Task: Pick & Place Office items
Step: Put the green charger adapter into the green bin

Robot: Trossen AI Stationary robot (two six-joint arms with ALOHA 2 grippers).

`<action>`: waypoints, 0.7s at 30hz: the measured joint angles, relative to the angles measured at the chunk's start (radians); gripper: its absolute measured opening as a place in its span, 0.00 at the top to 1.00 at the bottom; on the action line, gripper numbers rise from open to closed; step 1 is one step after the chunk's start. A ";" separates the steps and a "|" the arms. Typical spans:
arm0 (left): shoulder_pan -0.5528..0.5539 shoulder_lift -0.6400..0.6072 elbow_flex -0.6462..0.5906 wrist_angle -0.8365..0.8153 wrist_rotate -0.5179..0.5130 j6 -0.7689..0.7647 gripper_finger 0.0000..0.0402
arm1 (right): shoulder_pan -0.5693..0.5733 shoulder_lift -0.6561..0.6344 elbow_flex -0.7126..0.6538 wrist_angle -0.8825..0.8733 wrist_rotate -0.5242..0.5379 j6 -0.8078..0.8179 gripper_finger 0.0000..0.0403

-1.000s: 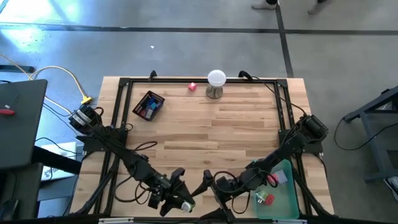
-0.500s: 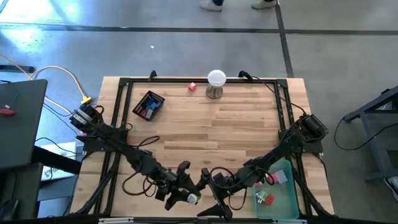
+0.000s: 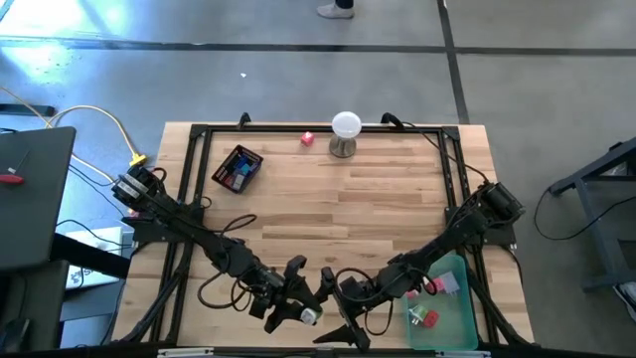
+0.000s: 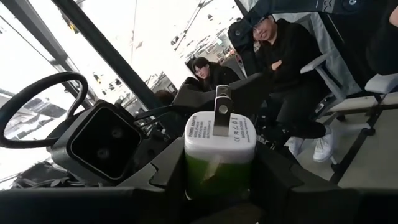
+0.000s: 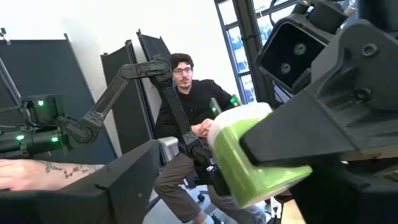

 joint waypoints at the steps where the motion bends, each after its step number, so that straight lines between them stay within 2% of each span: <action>1: 0.000 0.000 0.000 0.000 0.000 -0.001 0.69 | 0.000 0.000 0.000 0.000 0.001 0.000 0.24; 13: -0.001 0.000 0.002 -0.007 0.011 -0.012 0.69 | -0.010 0.002 -0.001 0.000 -0.018 -0.005 0.61; 17: -0.001 0.000 0.002 -0.008 0.031 -0.007 0.69 | -0.013 0.002 -0.001 0.000 -0.045 0.000 0.65; 21: -0.002 0.000 0.002 -0.013 0.031 -0.014 0.69 | -0.013 0.002 -0.001 -0.004 -0.045 -0.010 0.62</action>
